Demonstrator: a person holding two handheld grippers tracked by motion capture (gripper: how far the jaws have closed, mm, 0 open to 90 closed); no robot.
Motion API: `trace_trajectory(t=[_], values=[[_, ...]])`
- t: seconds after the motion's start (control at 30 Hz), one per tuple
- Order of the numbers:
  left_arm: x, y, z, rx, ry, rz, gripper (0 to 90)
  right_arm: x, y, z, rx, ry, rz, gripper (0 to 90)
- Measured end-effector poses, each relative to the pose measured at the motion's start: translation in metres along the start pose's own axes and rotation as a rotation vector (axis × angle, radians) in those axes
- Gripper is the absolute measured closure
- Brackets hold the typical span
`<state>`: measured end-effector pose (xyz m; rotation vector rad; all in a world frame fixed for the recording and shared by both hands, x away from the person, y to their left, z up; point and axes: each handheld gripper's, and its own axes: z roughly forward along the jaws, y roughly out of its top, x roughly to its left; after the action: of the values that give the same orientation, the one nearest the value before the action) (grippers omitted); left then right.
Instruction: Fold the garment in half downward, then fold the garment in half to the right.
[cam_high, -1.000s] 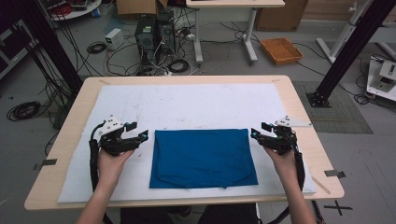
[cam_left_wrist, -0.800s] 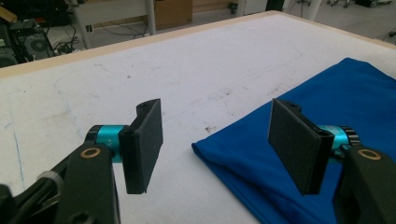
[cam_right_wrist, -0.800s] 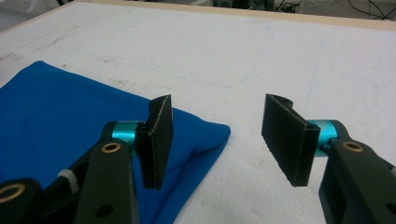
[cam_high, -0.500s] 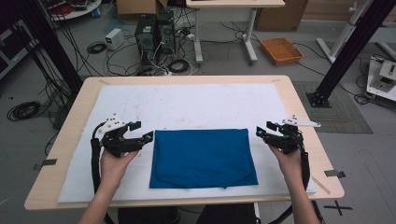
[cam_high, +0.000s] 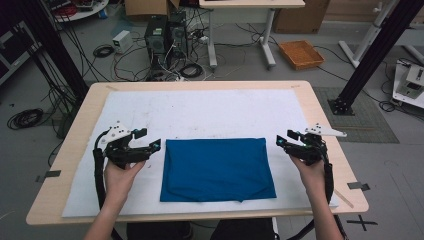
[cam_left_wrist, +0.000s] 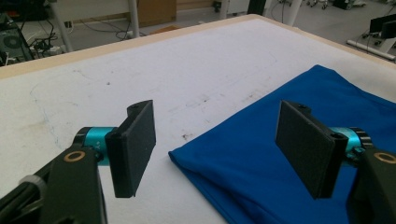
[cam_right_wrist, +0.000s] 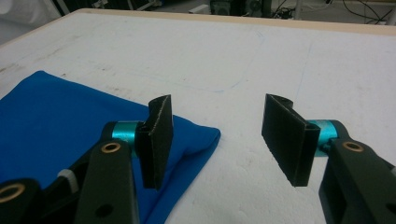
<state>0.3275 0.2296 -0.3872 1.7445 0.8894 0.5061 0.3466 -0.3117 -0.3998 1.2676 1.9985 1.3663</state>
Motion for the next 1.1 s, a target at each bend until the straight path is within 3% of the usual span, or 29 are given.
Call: trace_trajectory(t=[0.17,0.37,0.5,0.53,0.57,0.6,0.63,0.73,0.93,1.0,1.03,1.07,1.1], values=[[-0.001,0.000,0.000,-0.001,0.006,0.016,29.1,0.001,0.001,0.003,0.001,0.002,-0.005,43.5],[-0.004,-0.001,0.002,0.008,-0.033,-0.014,29.5,0.003,0.000,0.004,0.008,0.005,-0.016,43.4],[-0.008,-0.002,0.003,0.045,-0.045,-0.036,29.6,0.002,0.001,0.004,0.006,0.003,-0.012,43.5],[-0.010,-0.005,0.002,0.079,-0.067,-0.071,29.6,0.003,0.001,0.003,0.005,0.004,-0.011,43.5],[-0.010,-0.005,0.002,0.079,-0.067,-0.071,29.9,0.003,0.001,0.003,0.005,0.004,-0.011,43.5],[-0.013,-0.012,-0.002,0.096,-0.082,-0.114,30.0,0.003,0.000,0.002,0.004,0.004,-0.019,43.5],[-0.013,-0.012,-0.002,0.096,-0.082,-0.114,31.0,0.003,0.000,0.002,0.004,0.004,-0.019,43.5],[-0.019,-0.024,-0.009,0.094,-0.090,-0.171,37.2,0.005,-0.001,0.000,0.004,0.001,-0.024,43.5],[-0.033,-0.048,-0.022,0.134,-0.078,-0.219,42.7,0.004,-0.003,-0.005,0.004,-0.007,-0.021,43.6],[-0.041,-0.060,-0.024,0.178,-0.075,-0.257,43.2,0.003,-0.004,-0.006,0.004,-0.012,-0.021,43.7],[-0.041,-0.060,-0.024,0.178,-0.075,-0.257,43.2,0.003,-0.004,-0.006,0.004,-0.012,-0.021,43.7],[-0.044,-0.068,-0.024,0.216,-0.079,-0.288,43.6,0.003,-0.004,-0.007,0.003,-0.012,-0.021,43.7],[-0.044,-0.068,-0.024,0.216,-0.079,-0.288,45.6,0.003,-0.004,-0.007,0.003,-0.012,-0.021,43.7]])
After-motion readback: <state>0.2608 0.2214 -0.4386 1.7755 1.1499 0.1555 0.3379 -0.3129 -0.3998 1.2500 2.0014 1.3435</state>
